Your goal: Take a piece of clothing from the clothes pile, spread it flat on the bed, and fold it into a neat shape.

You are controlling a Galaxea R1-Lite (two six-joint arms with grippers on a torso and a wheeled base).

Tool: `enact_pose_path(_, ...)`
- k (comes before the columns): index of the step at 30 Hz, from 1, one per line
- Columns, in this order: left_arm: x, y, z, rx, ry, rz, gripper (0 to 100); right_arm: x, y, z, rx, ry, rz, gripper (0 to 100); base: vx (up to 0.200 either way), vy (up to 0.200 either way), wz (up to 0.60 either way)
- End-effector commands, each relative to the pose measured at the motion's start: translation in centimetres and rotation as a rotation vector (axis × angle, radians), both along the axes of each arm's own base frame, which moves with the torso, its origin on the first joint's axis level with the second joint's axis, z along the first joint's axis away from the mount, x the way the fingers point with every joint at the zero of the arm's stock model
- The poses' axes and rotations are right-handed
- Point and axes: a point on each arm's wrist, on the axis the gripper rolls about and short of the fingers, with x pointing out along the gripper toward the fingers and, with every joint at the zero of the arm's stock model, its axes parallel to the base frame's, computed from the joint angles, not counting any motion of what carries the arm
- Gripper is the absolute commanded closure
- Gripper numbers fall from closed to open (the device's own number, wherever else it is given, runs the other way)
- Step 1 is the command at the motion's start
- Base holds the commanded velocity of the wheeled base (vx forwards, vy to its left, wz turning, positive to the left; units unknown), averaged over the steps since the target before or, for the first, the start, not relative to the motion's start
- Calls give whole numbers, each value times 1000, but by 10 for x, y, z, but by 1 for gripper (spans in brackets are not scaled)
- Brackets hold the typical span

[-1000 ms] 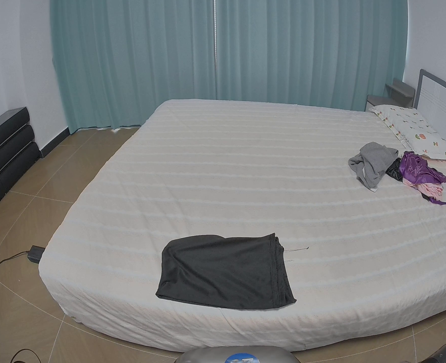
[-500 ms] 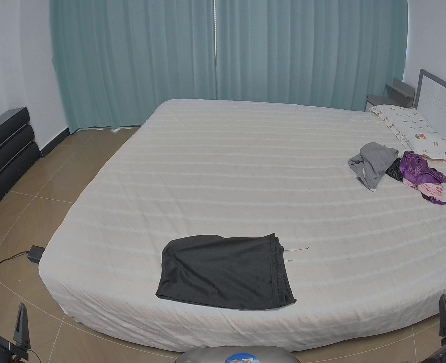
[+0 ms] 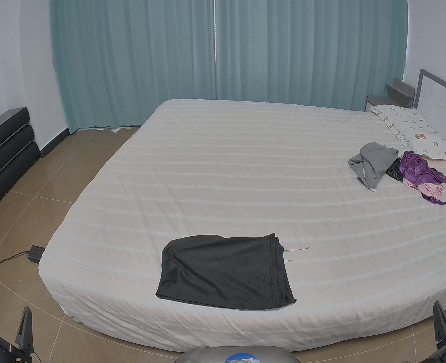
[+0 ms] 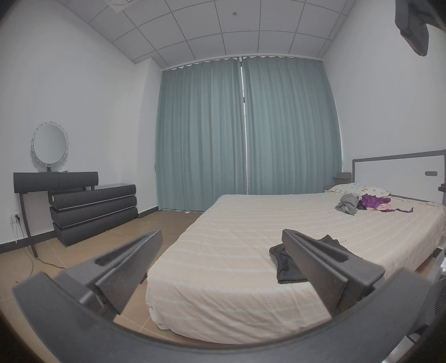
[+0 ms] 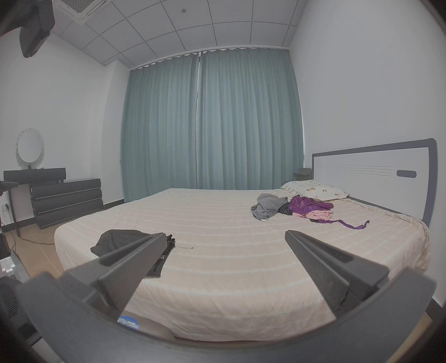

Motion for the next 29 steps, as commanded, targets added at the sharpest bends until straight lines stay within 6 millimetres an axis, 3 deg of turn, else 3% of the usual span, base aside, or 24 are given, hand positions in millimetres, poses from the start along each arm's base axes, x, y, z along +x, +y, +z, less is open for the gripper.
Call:
enact_pose_path(1, 0, 0, -4, -3, 4, -1, 0, 1, 0, -5, -2, 5, 5, 0, 0, 0, 0)
enact_pose_path(7, 0, 0, -4, 1, 5, -17, 0, 1, 1, -5, -2, 5, 26, 0, 0, 0, 0)
enact_pose_path(13, 1, -4, -11, 22, 67, -161, 0, 1, 1, -5, -4, 5, 26, 0, 0, 0, 0)
enact_pose_path(29, 1, -2, -11, -8, 63, -105, 0, 1, 0, -5, -4, 5, 31, 0, 0, 0, 0)
